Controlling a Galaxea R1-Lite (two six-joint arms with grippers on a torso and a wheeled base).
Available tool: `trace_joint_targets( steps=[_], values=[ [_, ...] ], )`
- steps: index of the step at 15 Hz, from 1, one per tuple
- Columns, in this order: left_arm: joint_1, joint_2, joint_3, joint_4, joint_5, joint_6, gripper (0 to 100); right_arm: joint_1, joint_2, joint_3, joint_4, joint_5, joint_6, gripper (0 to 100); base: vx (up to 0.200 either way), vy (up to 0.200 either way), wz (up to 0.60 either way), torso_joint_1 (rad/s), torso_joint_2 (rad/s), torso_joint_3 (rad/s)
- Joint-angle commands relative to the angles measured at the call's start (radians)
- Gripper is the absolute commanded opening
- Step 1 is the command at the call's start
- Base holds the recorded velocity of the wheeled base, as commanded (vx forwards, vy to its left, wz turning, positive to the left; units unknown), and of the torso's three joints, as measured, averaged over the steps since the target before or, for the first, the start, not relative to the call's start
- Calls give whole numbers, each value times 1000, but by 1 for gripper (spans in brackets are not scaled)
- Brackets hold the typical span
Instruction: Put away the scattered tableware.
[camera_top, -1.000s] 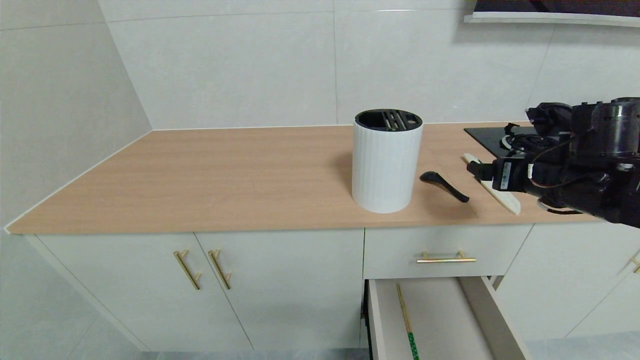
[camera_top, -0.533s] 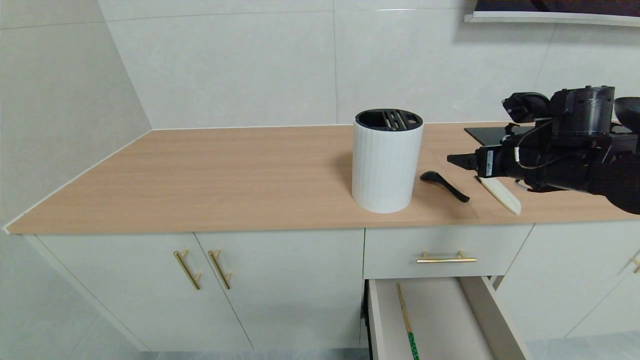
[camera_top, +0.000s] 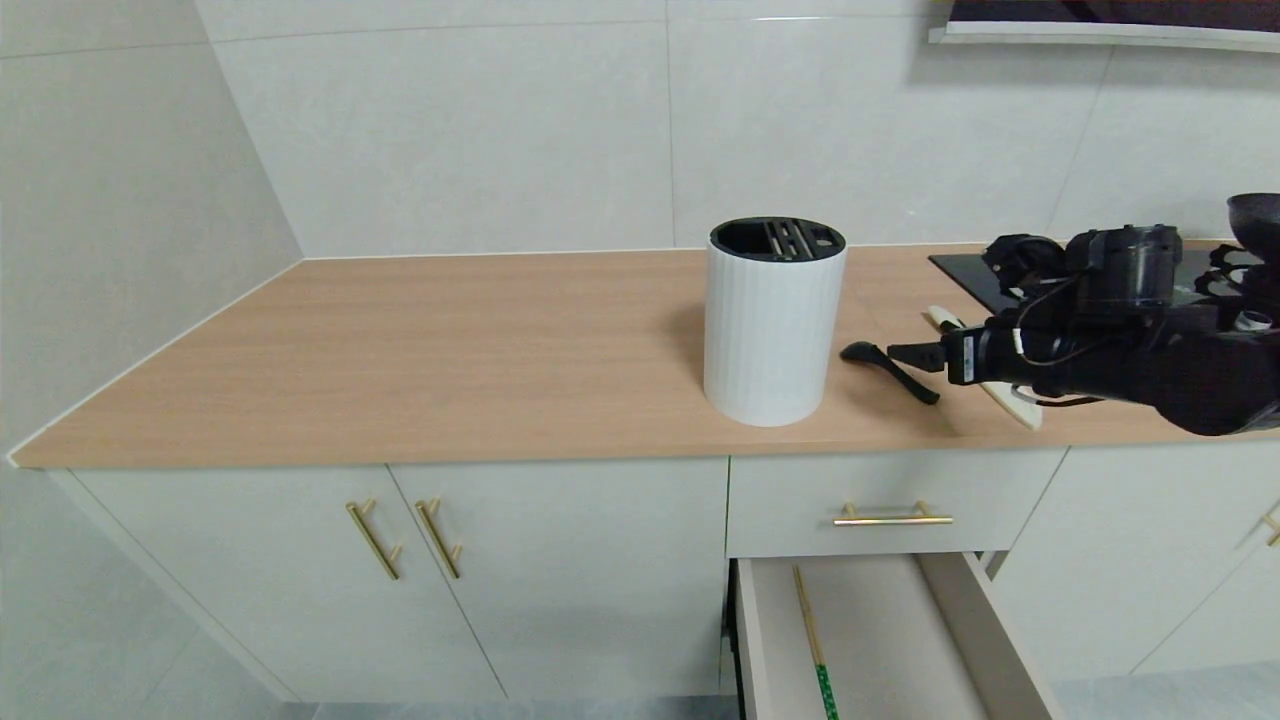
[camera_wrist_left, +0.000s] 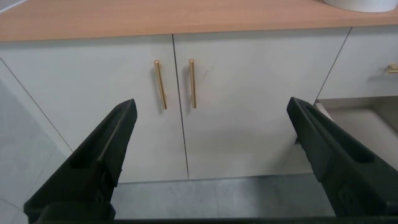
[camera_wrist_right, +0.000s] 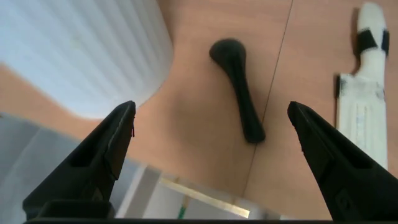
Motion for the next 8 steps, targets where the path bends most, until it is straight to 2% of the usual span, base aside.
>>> trace_joint_targets(
  steps=[1,3,8],
  values=[
    [0,0,0,0,0,0,100,3,131,-6,-89,-47,-4,100,0,0,0,0,0,0],
    [0,0,0,-1,0,0,100,3,209,-40,-141,-107,-4,100,0,0,0,0,0,0],
    [0,0,0,0,0,0,100,1,231,-52,-144,-109,-1,100,0,0,0,0,0,0]
  ],
)
